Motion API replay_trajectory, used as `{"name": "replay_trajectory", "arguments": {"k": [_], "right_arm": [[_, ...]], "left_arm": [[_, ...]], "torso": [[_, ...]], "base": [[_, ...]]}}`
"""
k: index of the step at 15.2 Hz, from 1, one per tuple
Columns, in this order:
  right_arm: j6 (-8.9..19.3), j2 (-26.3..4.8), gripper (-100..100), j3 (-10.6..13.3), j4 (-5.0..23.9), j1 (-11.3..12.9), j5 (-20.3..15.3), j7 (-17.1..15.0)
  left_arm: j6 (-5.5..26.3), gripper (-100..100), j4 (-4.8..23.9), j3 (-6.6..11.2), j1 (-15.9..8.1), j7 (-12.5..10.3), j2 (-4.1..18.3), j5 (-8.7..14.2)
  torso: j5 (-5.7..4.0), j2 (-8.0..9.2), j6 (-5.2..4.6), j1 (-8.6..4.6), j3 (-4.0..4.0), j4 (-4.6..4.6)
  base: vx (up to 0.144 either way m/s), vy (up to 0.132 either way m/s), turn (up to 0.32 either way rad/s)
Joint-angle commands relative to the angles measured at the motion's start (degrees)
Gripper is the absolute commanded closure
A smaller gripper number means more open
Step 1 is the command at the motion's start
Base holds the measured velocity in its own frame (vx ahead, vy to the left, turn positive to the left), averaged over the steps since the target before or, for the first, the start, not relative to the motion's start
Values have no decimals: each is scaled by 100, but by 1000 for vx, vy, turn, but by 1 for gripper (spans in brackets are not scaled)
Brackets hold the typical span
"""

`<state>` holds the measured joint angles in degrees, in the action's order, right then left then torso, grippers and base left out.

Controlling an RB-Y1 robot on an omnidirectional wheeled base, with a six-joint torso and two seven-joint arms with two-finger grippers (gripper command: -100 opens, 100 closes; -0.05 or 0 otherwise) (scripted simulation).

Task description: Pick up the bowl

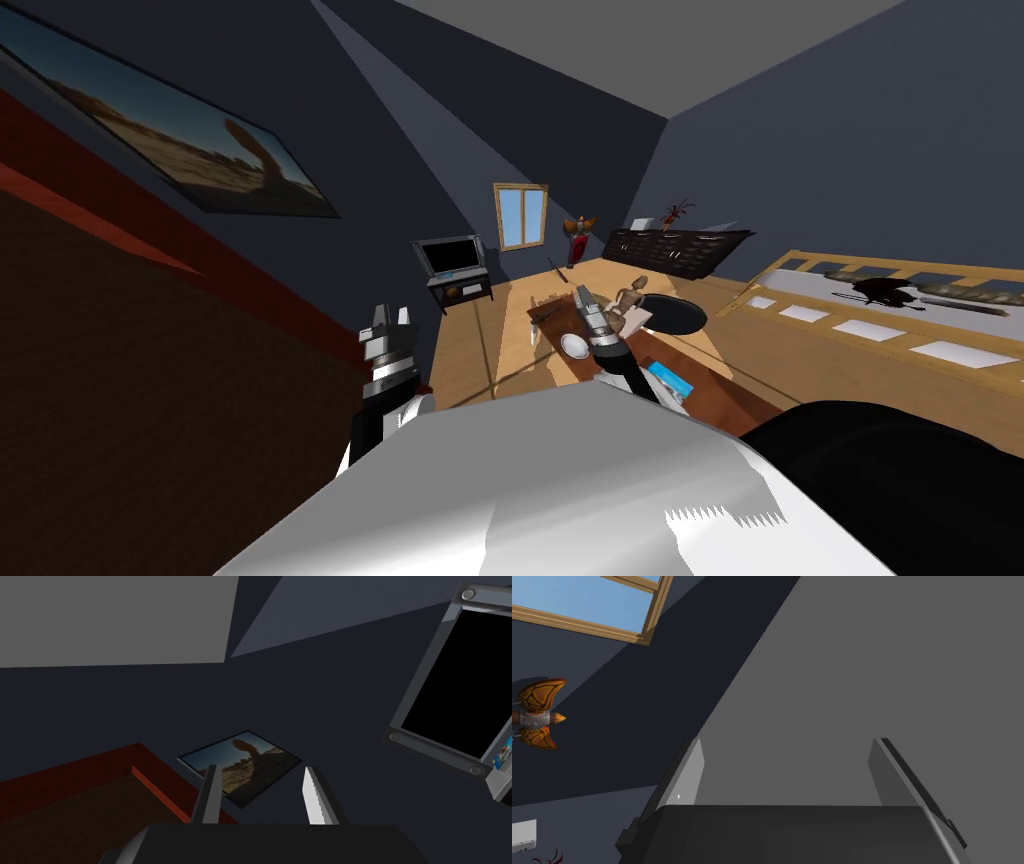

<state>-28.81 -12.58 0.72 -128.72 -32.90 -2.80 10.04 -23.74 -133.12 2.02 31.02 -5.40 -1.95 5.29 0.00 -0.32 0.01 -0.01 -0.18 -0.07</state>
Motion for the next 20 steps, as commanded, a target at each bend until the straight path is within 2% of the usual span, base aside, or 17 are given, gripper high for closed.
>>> {"name": "replay_trajectory", "arguments": {"k": [1, 2, 3, 4, 5, 6, 7, 8, 9, 12, 13, 14, 15, 16, 17, 19, 20], "right_arm": [[72, -189, -100, -4, 257, -59, -9, 228], [72, -189, -100, -4, 257, -59, -9, 228], [154, -296, -100, 25, 415, -117, -33, 416], [154, -296, -100, 25, 417, -117, -33, 416], [242, -396, -100, 58, 585, -176, -61, 615], [242, -396, -100, 58, 585, -176, -61, 615], [337, -489, -100, 95, 761, -235, -91, 824], [337, -489, -100, 95, 761, -235, -91, 824], [438, -576, -100, 137, 911, -295, -125, 1031], [545, -657, -100, 185, 1131, -353, -163, 1269], [658, -733, -100, 237, 1321, -411, -203, 1422], [658, -733, -100, 237, 1325, -411, -203, 1503], [776, -804, -100, 295, 1524, -467, -247, 1674], [776, -804, -100, 295, 1524, -467, -247, 1743], [899, -873, -100, 358, 1726, -522, -293, 1883], [899, -873, -100, 358, 1726, -522, -293, 1989], [1027, -940, -100, 426, 1932, -574, -343, 2201]], "left_arm": [[0, 0, 0, 0, 0, 0, 0, 0], [0, 0, 0, 0, 0, 0, 0, 0], [0, 0, 0, 0, 0, 0, 0, 0], [0, 0, 0, 0, 0, 0, 0, 0], [0, 0, 0, 0, 0, 0, 0, 0], [0, 0, 0, 0, 0, 0, 0, 0], [0, 0, 0, 0, 0, 0, 0, 0], [0, 0, 0, 0, 0, 0, 0, 0], [0, 0, 0, 0, 0, 0, 0, 0], [0, 0, 0, 0, 0, 0, 0, 0], [0, 0, 0, 0, 0, 0, 0, 0], [0, 0, 0, 0, 0, 0, 0, 0], [0, 0, 0, 0, 0, 0, 0, 0], [0, 0, 0, 0, 0, 0, 0, 0], [0, 0, 0, 0, 0, 0, 0, 0], [0, 0, 0, 0, 0, 0, 0, 0], [0, 0, 0, 0, 0, 0, 0, 0]], "torso": [[0, 0, 0, 0, 0, 0], [0, -1, 1, 0, -1, 0], [0, -2, 1, 0, -1, 0], [0, 0, 1, 1, 0, 0], [1, 1, 0, 2, 1, 0], [0, -1, 1, 4, 0, 0], [0, -2, 0, 2, -1, 0], [0, -2, 1, 0, -1, -1], [0, -1, 0, -1, 0, 0], [-1, -3, 0, -3, -2, -1], [-1, -4, 0, -2, -2, -1], [-1, -4, 2, -1, -2, -1], [-1, -3, -1, -2, -2, -1], [-1, -5, 1, -2, -2, -1], [0, -5, 0, -1, -3, -1], [-1, -3, -1, -3, -2, -1], [0, 4, -2, -1, 2, 1]], "base": [[76, -2, 164], [72, -2, 132], [63, 3, 144], [62, 4, 114], [75, 2, 130], [76, -4, 135], [76, -6, 185], [69, -10, 152], [74, -17, 156], [76, -14, 134], [77, -13, 197], [72, -18, 146], [82, -12, 148], [81, -14, 127], [82, -21, 169], [55, -22, 68], [47, -17, 102]]}}
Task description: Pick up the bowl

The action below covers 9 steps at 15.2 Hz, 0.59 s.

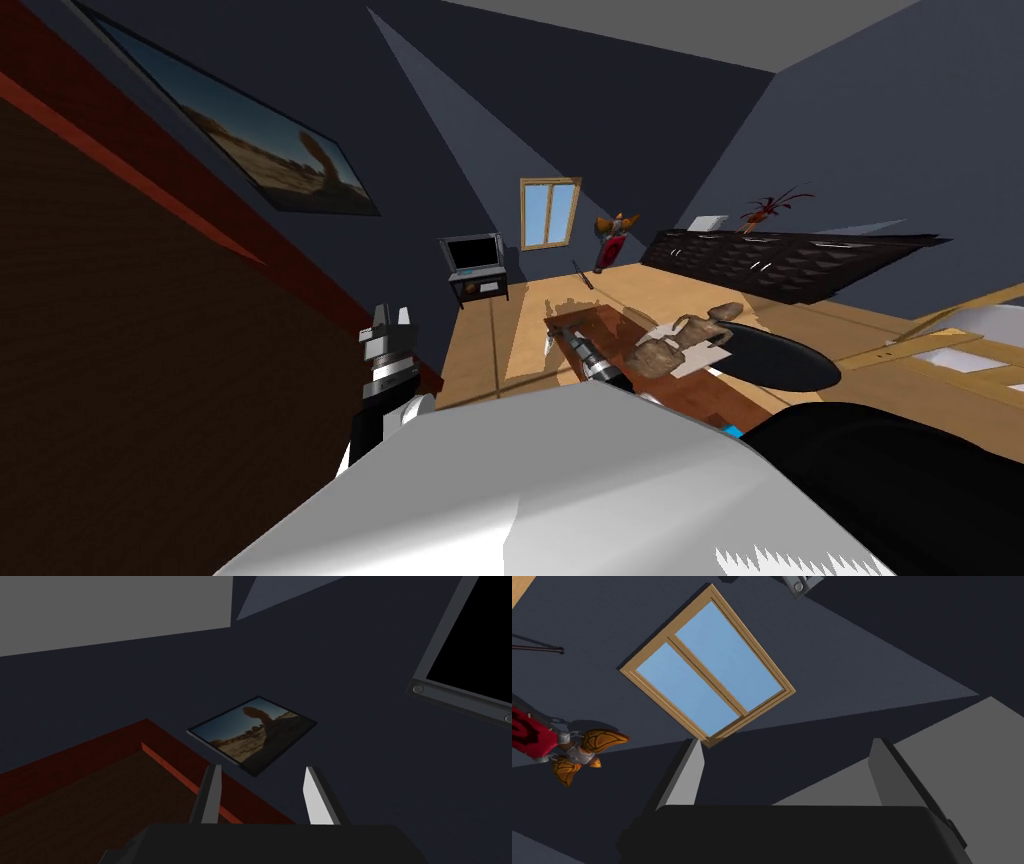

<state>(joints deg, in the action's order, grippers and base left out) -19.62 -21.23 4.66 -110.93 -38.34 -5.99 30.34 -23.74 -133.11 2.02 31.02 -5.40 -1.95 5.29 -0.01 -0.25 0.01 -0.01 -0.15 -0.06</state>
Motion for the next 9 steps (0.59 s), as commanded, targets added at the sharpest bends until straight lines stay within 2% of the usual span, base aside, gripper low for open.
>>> {"name": "replay_trajectory", "arguments": {"k": [1, 2, 4, 5, 6, 7, 8, 9], "right_arm": [[107, -75, -100, 33, 152, -30, -24, 211], [239, -141, -100, 106, 359, -80, -77, 392], [239, -141, -100, 106, 359, -80, -77, 466], [375, -207, -100, 183, 567, -127, -133, 679], [375, -207, -100, 183, 567, -127, -133, 724], [514, -273, -100, 264, 719, -173, -191, 875], [514, -273, -100, 264, 773, -173, -191, 985], [656, -340, -100, 349, 979, -215, -252, 1140]], "left_arm": [[0, 0, 0, 0, 0, 0, 0, 0], [0, 0, 0, 0, 0, 0, 0, 0], [0, 0, 0, 0, 0, 0, 0, 0], [0, 0, 0, 0, 0, 0, 0, 0], [0, 0, 0, 0, 0, 0, 0, 0], [0, 0, 0, 0, 0, 0, 0, 0], [0, 0, 0, 0, 0, 0, 0, 0], [0, 0, 0, 0, 0, 0, 0, 0]], "torso": [[0, 0, 0, 0, 0, 0], [0, 0, 0, 0, 0, 0], [0, -3, -1, -2, -2, -1], [0, 2, -2, -1, 1, 0], [0, 1, 0, -2, 1, 1], [0, 2, -1, -2, 1, 0], [-1, -1, -1, -2, 0, 0], [0, -2, -1, -1, -1, 0]], "base": [[50, -17, 128], [65, -17, 171], [51, -22, 76], [49, -25, 114], [52, -27, 114], [64, -23, 129], [64, -23, 111], [72, -26, 126]]}}
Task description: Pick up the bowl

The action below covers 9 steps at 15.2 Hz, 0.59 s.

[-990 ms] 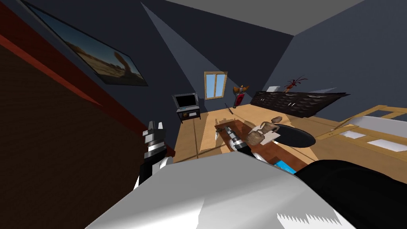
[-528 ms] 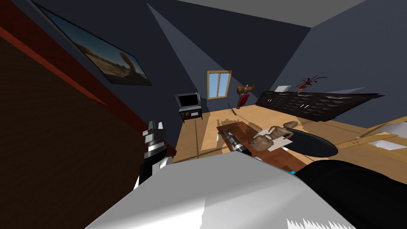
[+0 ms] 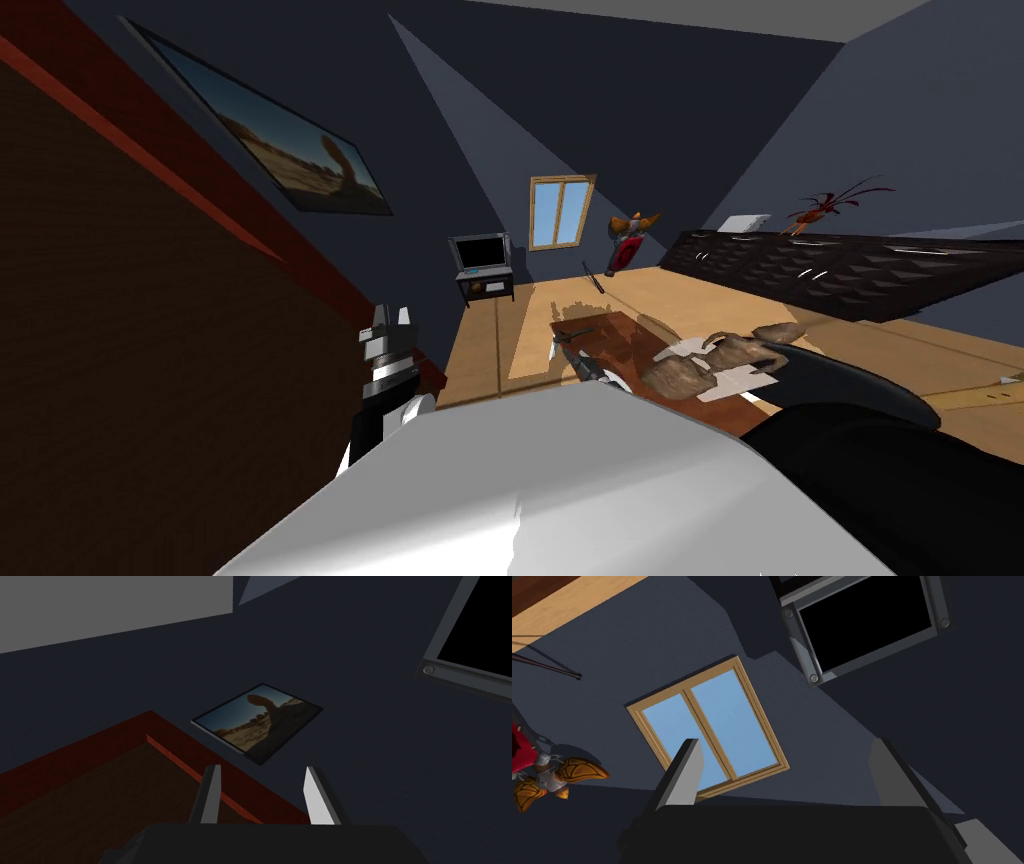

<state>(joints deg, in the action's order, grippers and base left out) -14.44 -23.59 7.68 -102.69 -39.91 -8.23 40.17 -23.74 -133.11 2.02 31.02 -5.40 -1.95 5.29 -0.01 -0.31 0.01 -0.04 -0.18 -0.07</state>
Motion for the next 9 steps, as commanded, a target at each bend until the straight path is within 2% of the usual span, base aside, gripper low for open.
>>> {"name": "replay_trajectory", "arguments": {"k": [1, 2, 3, 4, 6, 7, 8, 9], "right_arm": [[138, -104, -100, 46, 155, -57, -28, 263], [281, -172, -100, 134, 359, -96, -91, 397], [281, -172, -100, 134, 359, -96, -91, 525], [427, -240, -100, 225, 500, -132, -156, 655], [427, -240, -100, 225, 561, -132, -156, 786], [573, -309, -100, 319, 760, -166, -222, 988], [573, -309, -100, 319, 760, -166, -222, 1044], [719, -378, -100, 413, 956, -195, -289, 1198]], "left_arm": [[0, 0, 0, 0, 0, 0, 0, 0], [0, 0, 0, 0, 0, 0, 0, 0], [0, 0, 0, 0, 0, 0, 0, 0], [0, 0, 0, 1, 1, 0, 0, 0], [0, 0, 0, 0, 0, 0, 0, 0], [0, 0, 0, 0, 0, 0, 0, 0], [0, 0, 0, 0, 0, 0, 0, 0], [0, 0, 0, 0, 0, 0, 0, 0]], "torso": [[0, 0, 0, 0, 0, 0], [0, 0, -1, -1, 0, 0], [0, 3, -4, -2, 1, 0], [0, 5, -4, -3, 2, 0], [-2, 4, -1, -8, 2, 1], [-1, 8, -2, -3, 4, 1], [0, 12, -2, 1, 6, 2], [1, 12, -2, 1, 7, 2]], "base": [[65, -28, 116], [59, -37, 303], [52, -39, -27], [59, -51, 54], [44, -38, 73], [33, -20, 83], [34, -23, 85], [42, -26, 128]]}}
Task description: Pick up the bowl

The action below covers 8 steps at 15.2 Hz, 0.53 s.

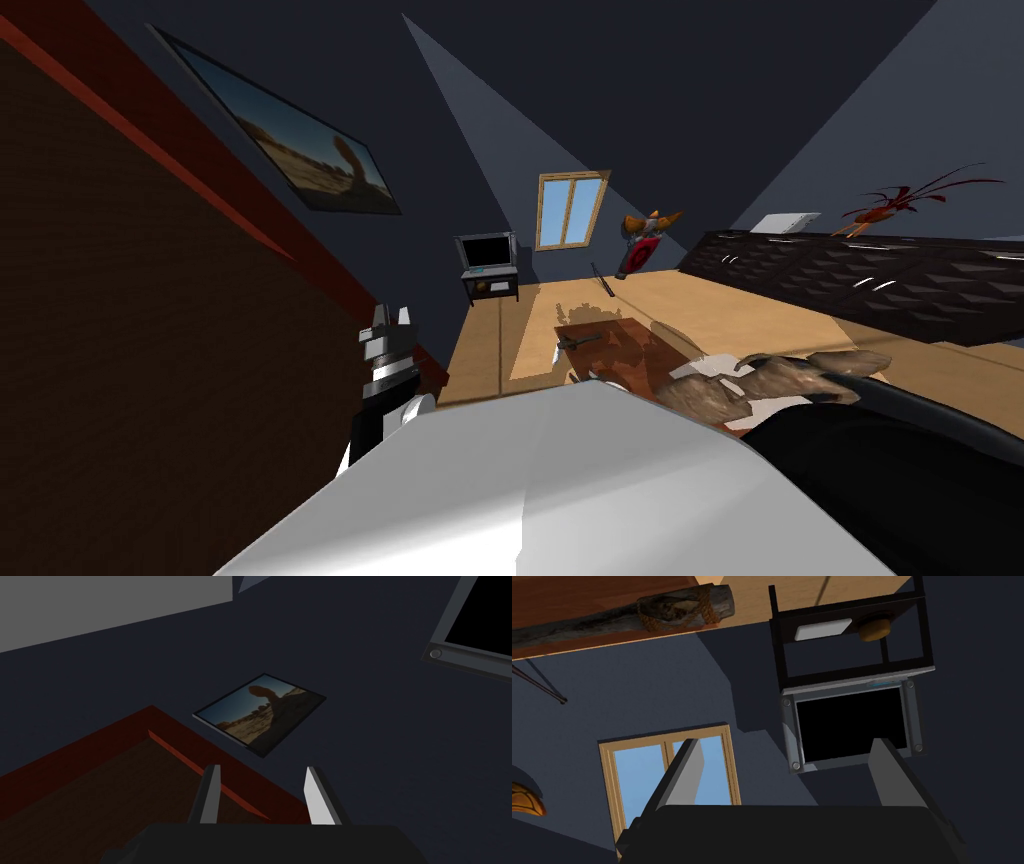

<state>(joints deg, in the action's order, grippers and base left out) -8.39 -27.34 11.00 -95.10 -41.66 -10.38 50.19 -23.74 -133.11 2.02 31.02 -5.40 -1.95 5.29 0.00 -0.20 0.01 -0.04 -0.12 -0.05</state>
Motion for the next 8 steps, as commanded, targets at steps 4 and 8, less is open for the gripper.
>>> {"name": "replay_trajectory", "arguments": {"k": [4, 8], "right_arm": [[259, -70, -100, 177, 389, -48, -141, 545], [544, -198, -100, 368, 755, -93, -276, 1025]], "left_arm": [[0, 0, 0, 0, 0, 0, 0, 0], [0, 0, 0, 0, 0, 0, 0, 0]], "torso": [[-1, 2, -2, 1, 1, 0], [-2, -1, -1, -5, 0, 0]], "base": [[35, -31, 55], [41, -41, 87]]}}
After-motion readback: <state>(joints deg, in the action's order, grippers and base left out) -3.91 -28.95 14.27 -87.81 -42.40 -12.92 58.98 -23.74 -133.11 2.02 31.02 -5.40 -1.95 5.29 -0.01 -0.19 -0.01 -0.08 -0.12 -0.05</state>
